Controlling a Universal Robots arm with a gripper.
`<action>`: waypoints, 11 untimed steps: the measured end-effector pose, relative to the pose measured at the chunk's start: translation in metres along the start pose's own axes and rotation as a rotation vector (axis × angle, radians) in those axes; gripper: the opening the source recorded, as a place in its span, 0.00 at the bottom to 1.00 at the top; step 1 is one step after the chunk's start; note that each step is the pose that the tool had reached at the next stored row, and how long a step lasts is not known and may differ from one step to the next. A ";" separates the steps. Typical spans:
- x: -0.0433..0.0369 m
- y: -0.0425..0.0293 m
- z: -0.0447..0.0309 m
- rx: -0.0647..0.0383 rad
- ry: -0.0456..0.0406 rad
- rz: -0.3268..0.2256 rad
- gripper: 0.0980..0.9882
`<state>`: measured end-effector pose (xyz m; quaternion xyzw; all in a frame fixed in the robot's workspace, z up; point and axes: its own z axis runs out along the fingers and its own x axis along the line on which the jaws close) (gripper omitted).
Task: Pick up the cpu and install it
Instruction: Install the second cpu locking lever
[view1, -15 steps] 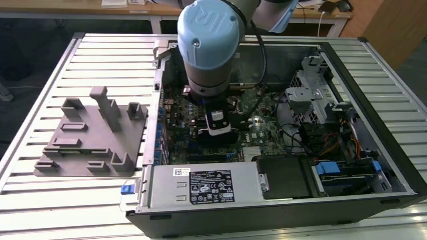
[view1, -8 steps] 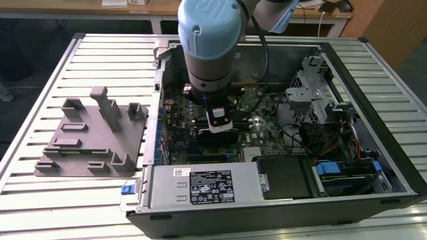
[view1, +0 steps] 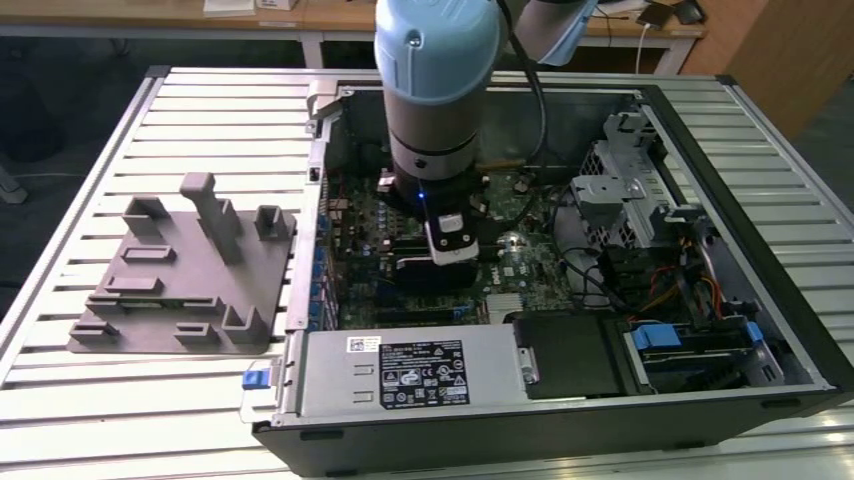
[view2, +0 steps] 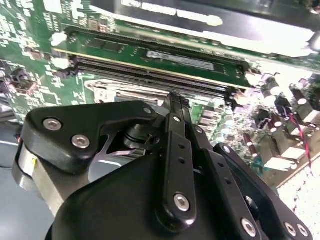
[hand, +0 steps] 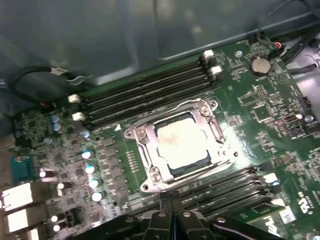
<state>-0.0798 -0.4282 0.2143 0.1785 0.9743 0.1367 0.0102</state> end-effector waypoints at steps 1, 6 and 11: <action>-0.0011 0.0013 0.0004 0.003 -0.0008 0.000 0.01; -0.0043 0.0103 0.0029 0.019 -0.0038 0.000 0.01; -0.0059 0.0219 0.0062 0.041 -0.0081 -0.001 0.01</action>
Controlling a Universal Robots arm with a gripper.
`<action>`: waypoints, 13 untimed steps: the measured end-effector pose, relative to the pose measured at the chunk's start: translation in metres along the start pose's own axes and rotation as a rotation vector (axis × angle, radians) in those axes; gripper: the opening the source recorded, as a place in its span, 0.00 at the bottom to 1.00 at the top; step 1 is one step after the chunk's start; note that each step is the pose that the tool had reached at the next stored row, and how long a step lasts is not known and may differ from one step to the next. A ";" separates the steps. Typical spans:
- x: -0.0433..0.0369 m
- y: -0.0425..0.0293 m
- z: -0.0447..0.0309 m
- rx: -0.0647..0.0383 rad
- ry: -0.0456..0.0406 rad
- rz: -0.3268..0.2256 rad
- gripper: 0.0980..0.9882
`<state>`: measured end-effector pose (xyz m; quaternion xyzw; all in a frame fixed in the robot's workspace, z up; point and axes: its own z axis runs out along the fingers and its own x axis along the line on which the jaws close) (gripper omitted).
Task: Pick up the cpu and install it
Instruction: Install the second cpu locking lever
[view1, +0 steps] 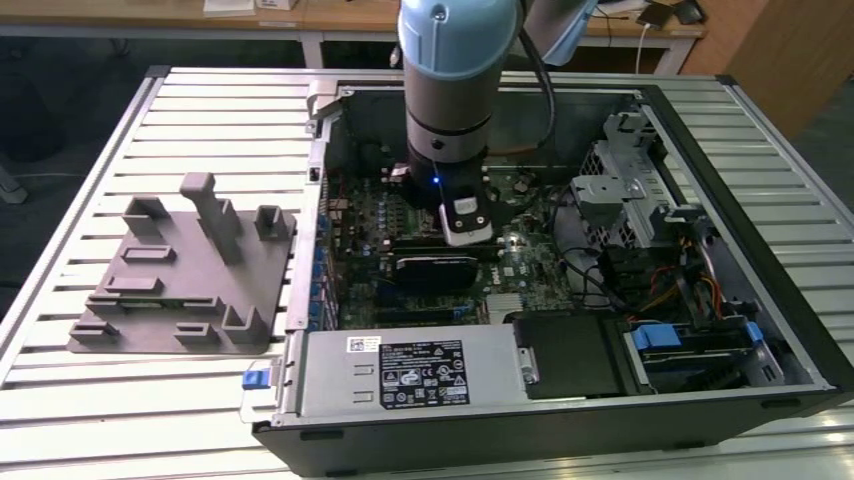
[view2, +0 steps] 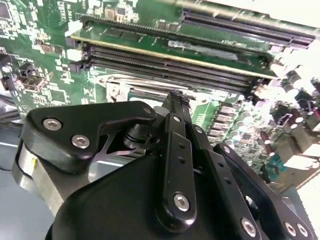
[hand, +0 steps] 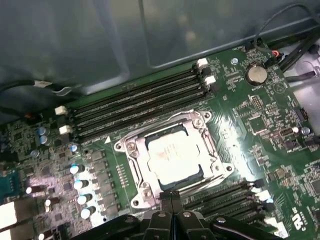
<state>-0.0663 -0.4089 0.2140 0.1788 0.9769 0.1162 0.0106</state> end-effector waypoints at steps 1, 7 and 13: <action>-0.0003 0.0022 0.0005 0.005 -0.0012 0.000 0.01; -0.0006 0.0182 0.0045 0.028 -0.0055 -0.001 0.01; -0.0018 0.0311 0.0076 0.063 -0.0127 -0.002 0.01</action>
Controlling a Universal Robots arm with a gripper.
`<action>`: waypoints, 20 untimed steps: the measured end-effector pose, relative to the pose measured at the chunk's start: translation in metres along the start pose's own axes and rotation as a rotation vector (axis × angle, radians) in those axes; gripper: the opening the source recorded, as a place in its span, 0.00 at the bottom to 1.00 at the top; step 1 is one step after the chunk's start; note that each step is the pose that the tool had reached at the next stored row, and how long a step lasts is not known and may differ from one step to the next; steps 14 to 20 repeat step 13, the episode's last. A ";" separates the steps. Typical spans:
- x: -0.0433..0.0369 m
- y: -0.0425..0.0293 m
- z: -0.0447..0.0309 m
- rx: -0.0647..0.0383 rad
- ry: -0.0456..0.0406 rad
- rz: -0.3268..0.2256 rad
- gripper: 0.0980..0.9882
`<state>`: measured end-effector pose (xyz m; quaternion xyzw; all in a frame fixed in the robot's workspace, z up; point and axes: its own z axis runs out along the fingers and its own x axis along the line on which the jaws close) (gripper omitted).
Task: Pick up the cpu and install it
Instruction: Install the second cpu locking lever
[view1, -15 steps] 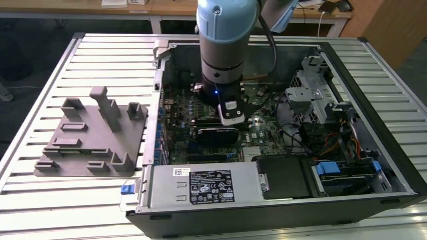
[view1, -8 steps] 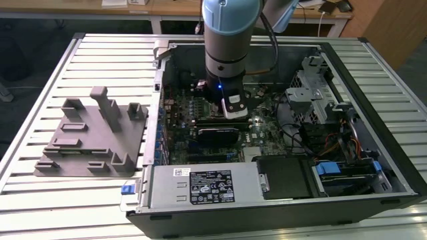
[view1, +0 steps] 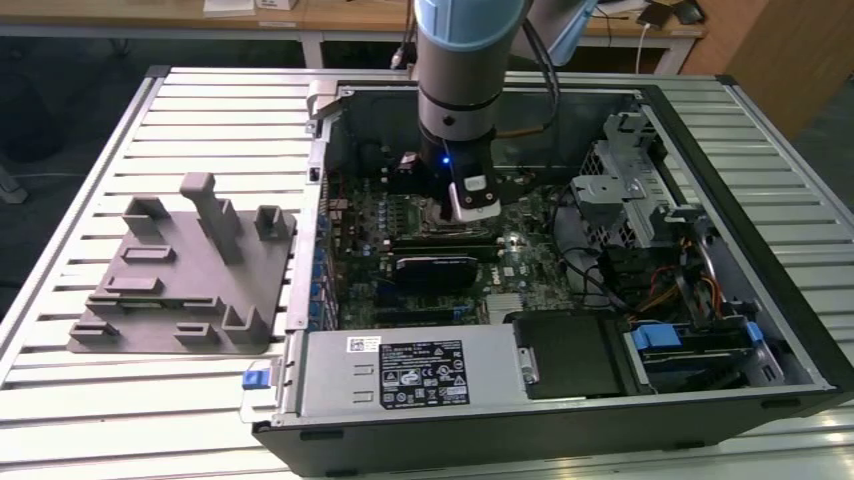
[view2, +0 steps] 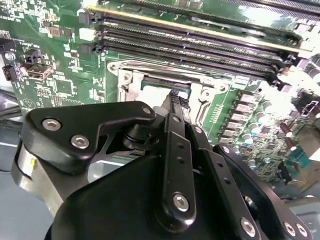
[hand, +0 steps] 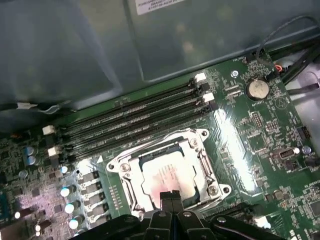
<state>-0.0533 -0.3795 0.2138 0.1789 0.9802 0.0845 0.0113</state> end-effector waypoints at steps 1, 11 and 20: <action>-0.0001 0.0025 0.0004 0.004 -0.0004 0.000 0.01; -0.0017 0.0173 0.0032 0.020 -0.0016 0.000 0.01; -0.0018 0.0174 0.0032 0.020 -0.0015 0.000 0.01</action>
